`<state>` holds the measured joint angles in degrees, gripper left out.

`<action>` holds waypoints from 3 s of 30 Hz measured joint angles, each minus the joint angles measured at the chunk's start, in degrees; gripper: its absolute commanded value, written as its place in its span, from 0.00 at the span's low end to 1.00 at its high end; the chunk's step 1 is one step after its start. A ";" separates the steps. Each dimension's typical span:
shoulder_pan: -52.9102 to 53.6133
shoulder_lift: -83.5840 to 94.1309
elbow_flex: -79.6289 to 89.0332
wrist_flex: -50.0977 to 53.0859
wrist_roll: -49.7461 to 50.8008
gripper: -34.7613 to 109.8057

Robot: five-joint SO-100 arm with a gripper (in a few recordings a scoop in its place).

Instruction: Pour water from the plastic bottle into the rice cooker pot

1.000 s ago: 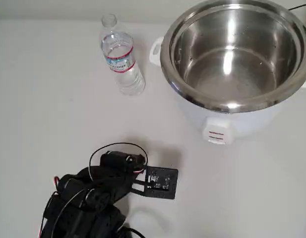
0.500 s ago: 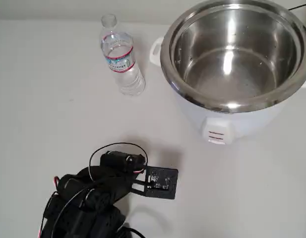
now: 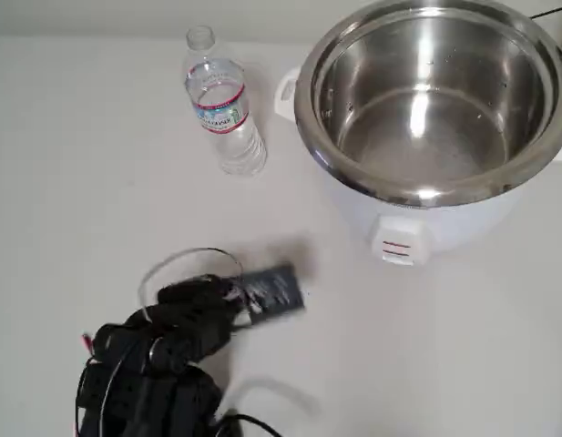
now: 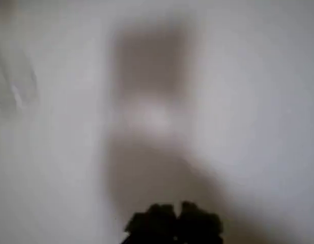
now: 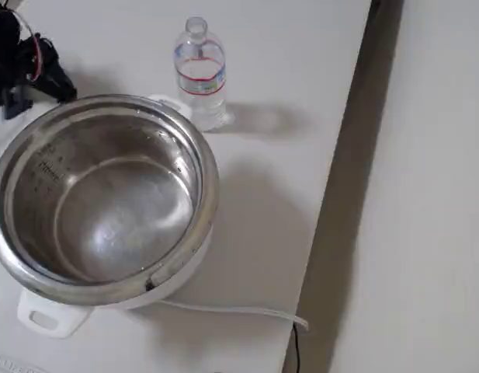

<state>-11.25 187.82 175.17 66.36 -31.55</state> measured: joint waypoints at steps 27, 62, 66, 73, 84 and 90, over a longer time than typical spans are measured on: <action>3.43 -89.65 -21.97 -116.37 -58.01 0.60; 2.72 -130.52 -61.26 -126.12 -52.82 0.31; 1.49 -126.91 -60.12 -123.40 -52.38 0.31; -1.41 -111.53 -59.50 -109.25 -48.69 0.31; 2.02 -84.02 -59.50 -83.76 -34.37 0.31; 8.53 -81.21 -71.19 -62.49 -16.70 0.31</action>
<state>-2.72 106.61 103.97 3.87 -48.25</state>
